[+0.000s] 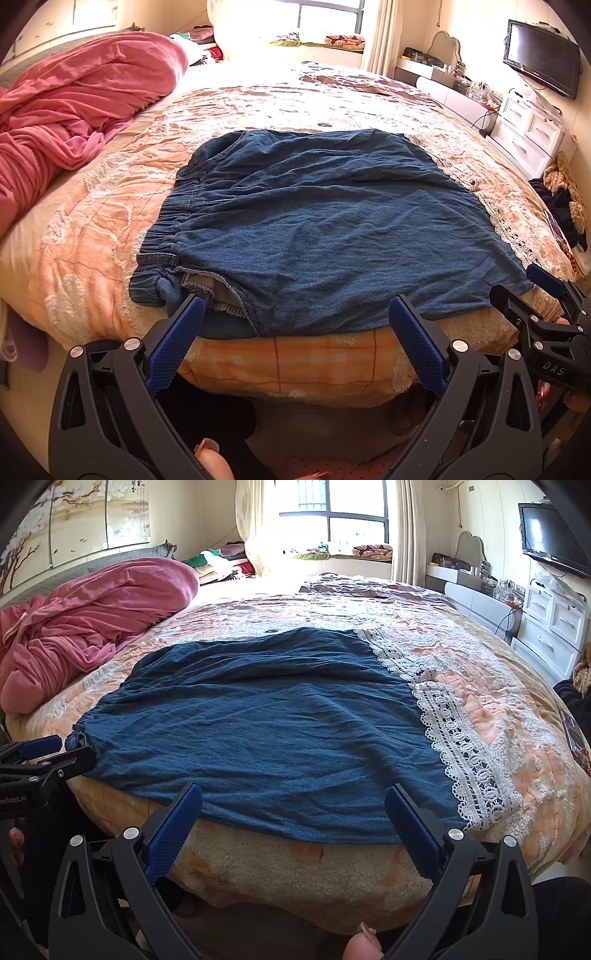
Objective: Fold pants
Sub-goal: 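Move both tools toward the denim pants lying on the bed, then grasp the elastic waistband with the left tool while the right tool grasps the denim leg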
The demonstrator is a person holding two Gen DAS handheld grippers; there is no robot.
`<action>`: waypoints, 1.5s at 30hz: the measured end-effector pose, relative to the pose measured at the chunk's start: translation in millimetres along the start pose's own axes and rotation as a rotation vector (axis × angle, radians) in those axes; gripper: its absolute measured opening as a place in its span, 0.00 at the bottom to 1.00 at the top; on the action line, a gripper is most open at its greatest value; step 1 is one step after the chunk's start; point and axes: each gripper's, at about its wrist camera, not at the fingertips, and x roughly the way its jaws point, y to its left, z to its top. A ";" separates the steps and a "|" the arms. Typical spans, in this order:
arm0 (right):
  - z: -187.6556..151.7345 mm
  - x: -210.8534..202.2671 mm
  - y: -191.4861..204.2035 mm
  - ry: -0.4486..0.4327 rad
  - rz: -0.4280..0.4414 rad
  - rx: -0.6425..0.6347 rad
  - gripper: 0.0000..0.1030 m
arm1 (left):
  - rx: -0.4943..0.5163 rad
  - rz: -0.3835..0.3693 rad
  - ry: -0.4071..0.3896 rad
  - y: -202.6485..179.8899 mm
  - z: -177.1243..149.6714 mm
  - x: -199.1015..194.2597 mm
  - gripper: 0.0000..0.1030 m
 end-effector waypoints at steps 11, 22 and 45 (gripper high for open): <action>0.8 1.7 -2.1 0.003 0.005 0.011 0.96 | -0.008 -0.013 -0.016 1.6 2.4 -1.7 0.91; 6.1 11.7 -2.5 0.032 0.001 0.022 0.96 | -0.008 -0.044 -0.002 5.7 5.7 8.9 0.91; 122.7 85.6 17.2 0.121 0.166 -0.090 0.96 | -0.014 0.011 -0.002 74.2 99.0 51.7 0.91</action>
